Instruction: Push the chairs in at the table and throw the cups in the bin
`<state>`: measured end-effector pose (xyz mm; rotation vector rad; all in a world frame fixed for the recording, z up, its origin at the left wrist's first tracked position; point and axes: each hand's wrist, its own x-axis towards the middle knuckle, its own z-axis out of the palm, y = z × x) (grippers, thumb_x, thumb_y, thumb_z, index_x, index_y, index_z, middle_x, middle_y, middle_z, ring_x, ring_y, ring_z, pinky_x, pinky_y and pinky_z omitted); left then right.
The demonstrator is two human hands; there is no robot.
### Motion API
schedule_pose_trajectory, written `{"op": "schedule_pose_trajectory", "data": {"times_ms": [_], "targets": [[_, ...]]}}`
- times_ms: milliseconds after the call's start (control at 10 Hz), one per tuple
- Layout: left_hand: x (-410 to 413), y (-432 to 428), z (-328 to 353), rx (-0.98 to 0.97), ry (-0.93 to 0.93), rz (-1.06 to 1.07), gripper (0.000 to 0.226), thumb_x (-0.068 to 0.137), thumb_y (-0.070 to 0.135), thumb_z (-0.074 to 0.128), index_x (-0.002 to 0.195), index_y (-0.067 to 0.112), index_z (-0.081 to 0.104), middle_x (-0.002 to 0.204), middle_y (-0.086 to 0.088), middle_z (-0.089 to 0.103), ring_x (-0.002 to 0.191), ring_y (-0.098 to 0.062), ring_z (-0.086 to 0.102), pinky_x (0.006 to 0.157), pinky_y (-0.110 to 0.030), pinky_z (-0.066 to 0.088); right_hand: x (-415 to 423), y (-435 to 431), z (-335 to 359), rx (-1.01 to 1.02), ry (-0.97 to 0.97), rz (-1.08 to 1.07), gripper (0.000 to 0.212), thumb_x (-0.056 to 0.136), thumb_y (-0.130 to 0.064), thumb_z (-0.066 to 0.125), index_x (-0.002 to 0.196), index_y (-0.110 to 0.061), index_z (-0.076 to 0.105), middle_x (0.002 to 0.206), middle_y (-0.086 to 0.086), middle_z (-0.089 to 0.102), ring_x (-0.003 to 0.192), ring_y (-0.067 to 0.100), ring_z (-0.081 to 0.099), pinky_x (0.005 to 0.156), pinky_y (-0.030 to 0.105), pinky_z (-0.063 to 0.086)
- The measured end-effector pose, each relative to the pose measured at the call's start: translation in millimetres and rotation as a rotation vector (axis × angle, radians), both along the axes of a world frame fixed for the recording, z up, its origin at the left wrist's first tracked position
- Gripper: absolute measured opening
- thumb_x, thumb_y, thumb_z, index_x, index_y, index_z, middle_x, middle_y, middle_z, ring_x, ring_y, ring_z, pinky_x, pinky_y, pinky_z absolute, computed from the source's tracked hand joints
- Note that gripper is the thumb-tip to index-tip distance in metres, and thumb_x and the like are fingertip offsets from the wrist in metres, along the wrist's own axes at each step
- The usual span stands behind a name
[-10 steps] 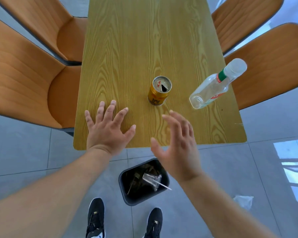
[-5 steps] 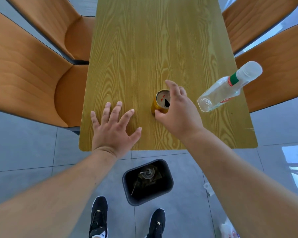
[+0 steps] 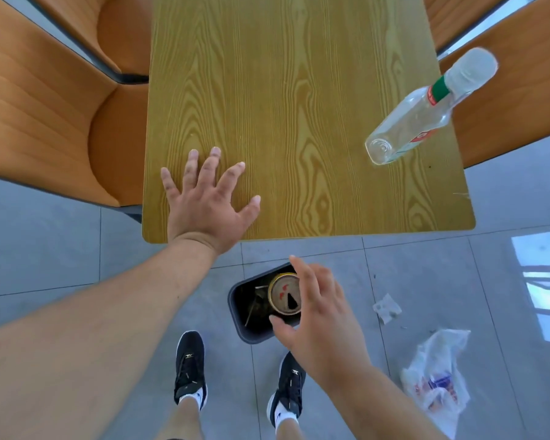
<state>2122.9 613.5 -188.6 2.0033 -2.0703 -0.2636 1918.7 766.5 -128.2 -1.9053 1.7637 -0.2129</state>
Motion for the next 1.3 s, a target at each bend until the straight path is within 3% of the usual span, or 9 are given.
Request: {"op": "schedule_pose_trajectory", "data": {"times_ms": [200,400,500,600,700,900,1100,1200,1300], "targets": [[1.2,1.2,4.3,0.036,-0.014,0.008,0.067,0.091,0.08,0.036,0.148,0.044,0.042,0.169,-0.003,0.027,0.158,-0.032,0.008,0.121,-0.072,0.0,-21.4,-57.3,24.8,-0.17,-0.03,-0.208,0.087,0.08,-0.057,0.07,0.152,-0.031,0.029,0.14,-0.01,0.039,0.125,0.013,0.04,0.098,0.025,0.035],[1.3,0.9,3.5,0.043,-0.023,0.016,0.071,0.09,0.081,0.034,0.149,0.044,0.043,0.168,-0.002,0.029,0.158,-0.03,0.008,0.122,-0.071,0.0,-81.4,-172.9,84.3,-0.525,-0.119,-0.589,0.101,0.076,-0.044,0.085,0.153,-0.011,0.029,0.148,0.011,0.045,0.138,0.025,0.039,0.116,0.048,0.034],[0.3,0.9,4.2,0.05,-0.027,0.02,0.071,0.09,0.082,0.033,0.149,0.043,0.044,0.168,-0.002,0.029,0.158,-0.03,0.007,0.121,-0.071,0.001,-100.3,-214.1,97.5,-0.412,-0.241,-0.681,0.111,0.078,-0.052,0.083,0.159,-0.013,0.018,0.157,0.009,0.035,0.144,0.023,0.034,0.115,0.047,0.036],[-1.3,0.8,7.8,0.065,-0.042,0.023,0.071,0.09,0.082,0.033,0.15,0.044,0.043,0.169,-0.002,0.027,0.159,-0.029,0.005,0.122,-0.07,-0.001,-104.6,-231.0,92.9,-0.265,-0.28,-0.639,0.078,0.084,-0.046,0.081,0.144,-0.019,0.04,0.134,-0.003,0.054,0.122,0.017,0.055,0.086,0.027,0.047],[-2.5,1.0,10.2,0.071,-0.04,0.026,0.069,0.09,0.08,0.037,0.149,0.045,0.042,0.17,-0.002,0.026,0.159,-0.03,0.005,0.122,-0.07,-0.001,-91.8,-215.4,84.6,-0.259,-0.229,-0.53,0.048,0.085,-0.045,0.078,0.117,-0.028,0.046,0.11,-0.011,0.06,0.091,-0.006,0.06,0.063,0.015,0.038],[-0.8,0.2,6.3,0.055,-0.026,0.024,0.068,0.089,0.08,0.038,0.147,0.046,0.042,0.169,-0.001,0.028,0.158,-0.03,0.008,0.121,-0.072,-0.001,-25.0,-103.4,73.0,-0.21,-0.302,-0.211,0.059,0.077,-0.048,0.08,0.126,-0.035,0.05,0.116,-0.02,0.052,0.101,0.007,0.06,0.077,0.033,0.054],[0.2,0.2,2.9,0.021,-0.015,0.012,0.066,0.09,0.077,0.043,0.146,0.043,0.045,0.167,-0.005,0.031,0.157,-0.034,0.013,0.12,-0.074,0.0,-3.4,-4.3,41.9,-0.077,-0.286,0.037,0.057,0.077,-0.042,0.078,0.126,-0.034,0.051,0.119,-0.022,0.05,0.104,0.004,0.054,0.086,0.007,0.037],[0.1,-0.7,3.2,0.007,-0.025,0.01,0.065,0.09,0.078,0.042,0.145,0.042,0.046,0.167,-0.004,0.031,0.157,-0.034,0.012,0.12,-0.073,0.0,-10.2,3.7,15.7,0.022,-0.158,0.069,0.071,0.079,-0.042,0.082,0.14,-0.031,0.048,0.13,-0.015,0.047,0.114,0.012,0.048,0.093,0.007,0.032],[0.1,0.6,5.4,0.023,-0.019,0.014,0.066,0.091,0.078,0.041,0.146,0.042,0.045,0.168,-0.004,0.03,0.158,-0.034,0.012,0.12,-0.073,0.0,-12.6,2.1,1.0,0.188,-0.039,0.089,0.083,0.082,-0.06,0.074,0.152,-0.036,0.036,0.143,-0.012,0.039,0.128,0.013,0.038,0.105,0.022,0.035]]}}
